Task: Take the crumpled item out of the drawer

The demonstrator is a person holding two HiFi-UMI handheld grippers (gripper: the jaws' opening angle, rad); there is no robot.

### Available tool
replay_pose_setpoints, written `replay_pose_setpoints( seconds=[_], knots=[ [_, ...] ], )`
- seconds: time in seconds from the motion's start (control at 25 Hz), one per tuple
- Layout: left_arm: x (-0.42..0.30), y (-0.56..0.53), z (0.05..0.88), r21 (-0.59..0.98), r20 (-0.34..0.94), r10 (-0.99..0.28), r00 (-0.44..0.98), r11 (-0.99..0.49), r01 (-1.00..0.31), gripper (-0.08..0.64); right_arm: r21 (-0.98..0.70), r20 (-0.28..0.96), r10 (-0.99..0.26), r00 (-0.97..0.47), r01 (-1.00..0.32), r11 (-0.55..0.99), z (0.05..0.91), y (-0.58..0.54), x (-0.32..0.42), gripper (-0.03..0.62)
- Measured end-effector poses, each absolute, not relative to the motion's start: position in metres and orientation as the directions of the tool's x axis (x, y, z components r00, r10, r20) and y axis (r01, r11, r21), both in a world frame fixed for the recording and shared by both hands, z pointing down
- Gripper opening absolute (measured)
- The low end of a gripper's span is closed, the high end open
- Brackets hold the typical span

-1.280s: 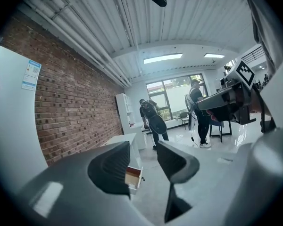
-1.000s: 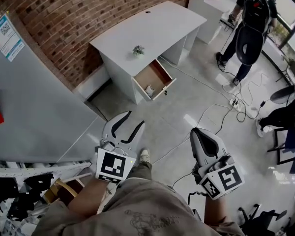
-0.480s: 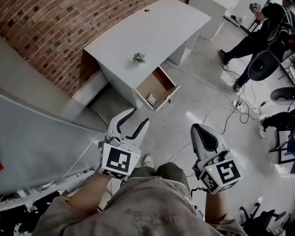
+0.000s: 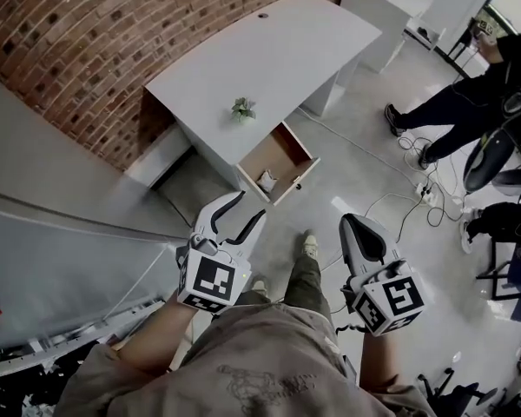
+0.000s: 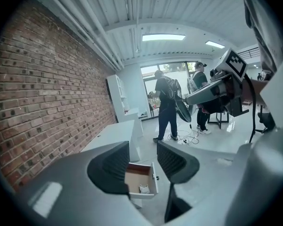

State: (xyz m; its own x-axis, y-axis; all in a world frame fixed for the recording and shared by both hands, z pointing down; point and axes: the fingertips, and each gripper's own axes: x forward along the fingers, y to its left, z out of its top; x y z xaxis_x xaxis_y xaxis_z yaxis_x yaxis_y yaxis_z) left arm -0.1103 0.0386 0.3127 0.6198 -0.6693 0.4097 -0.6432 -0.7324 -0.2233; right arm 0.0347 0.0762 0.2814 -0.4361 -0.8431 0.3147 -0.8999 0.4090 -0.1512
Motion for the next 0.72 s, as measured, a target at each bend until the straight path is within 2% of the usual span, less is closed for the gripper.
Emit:
replay_pose_setpoints(
  seconds=[0.52,0.72],
  knots=[
    [-0.051,-0.053,0.332,-0.197,0.486,-0.71,0.511,-0.658,-0.727,0.178,-0.206,0.347,-0.721,-0.6,-0.799,0.565,0.298,-0.047,0.094,0.028],
    [-0.041,-0.082,0.343,-0.199,0.512,-0.756,0.407,-0.566,-0.8,0.178,-0.203,0.359,-0.64,-0.68,-0.726,0.657,0.302,-0.092,0.108,0.028]
  ],
)
